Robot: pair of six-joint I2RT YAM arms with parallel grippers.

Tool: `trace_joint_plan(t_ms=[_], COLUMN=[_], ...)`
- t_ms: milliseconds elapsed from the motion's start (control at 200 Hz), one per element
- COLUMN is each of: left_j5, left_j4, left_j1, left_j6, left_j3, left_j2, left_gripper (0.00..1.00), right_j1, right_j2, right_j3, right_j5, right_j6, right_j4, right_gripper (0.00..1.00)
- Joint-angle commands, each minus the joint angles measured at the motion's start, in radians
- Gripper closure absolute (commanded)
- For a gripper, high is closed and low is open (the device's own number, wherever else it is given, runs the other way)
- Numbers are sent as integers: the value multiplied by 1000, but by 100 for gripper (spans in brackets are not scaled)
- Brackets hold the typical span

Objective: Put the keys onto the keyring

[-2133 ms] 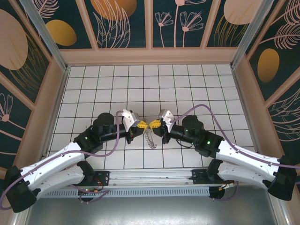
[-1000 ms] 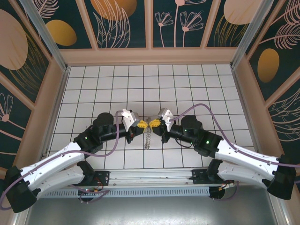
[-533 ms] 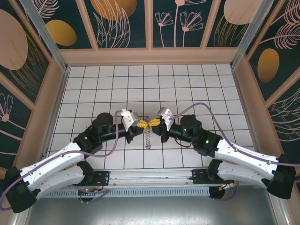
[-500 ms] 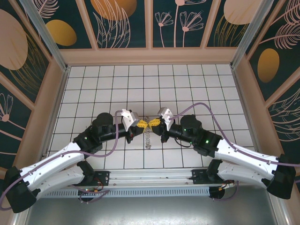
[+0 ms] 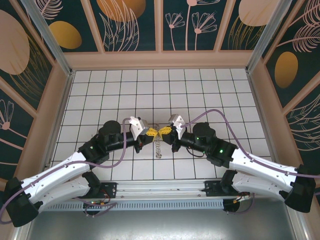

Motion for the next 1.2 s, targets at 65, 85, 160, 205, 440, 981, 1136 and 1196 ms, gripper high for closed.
trace_joint_plan(t_ms=[65,85,160,205,440,981,1136,1196], left_j5=[49,49,48,46,45,52,54,54], left_j4=[11,12,12,12,8,4,2,1], left_j1=[-21,-22,-22,-22,-22,-22,-22,-23], left_j6=[18,16,18,18,20,22,23,22], left_j3=[11,11,11,11,16,22,21,23], left_j2=[-12,-12,-14,-14,-10,4,4,1], left_gripper=[100,100,100,100,100,100,100,100], right_j1=[12,15,27,30,44,65,66,66], right_j2=[-22,-21,-23,-27,-42,-35,-46,-52], right_j3=[28,28,23,21,15,4,-1,-5], right_j5=[20,23,37,44,95,72,83,94], right_j6=[-7,-8,-13,-17,-37,-58,-53,-49], right_j4=[78,76,78,78,60,109,114,120], right_gripper=[100,100,100,100,100,100,100,100])
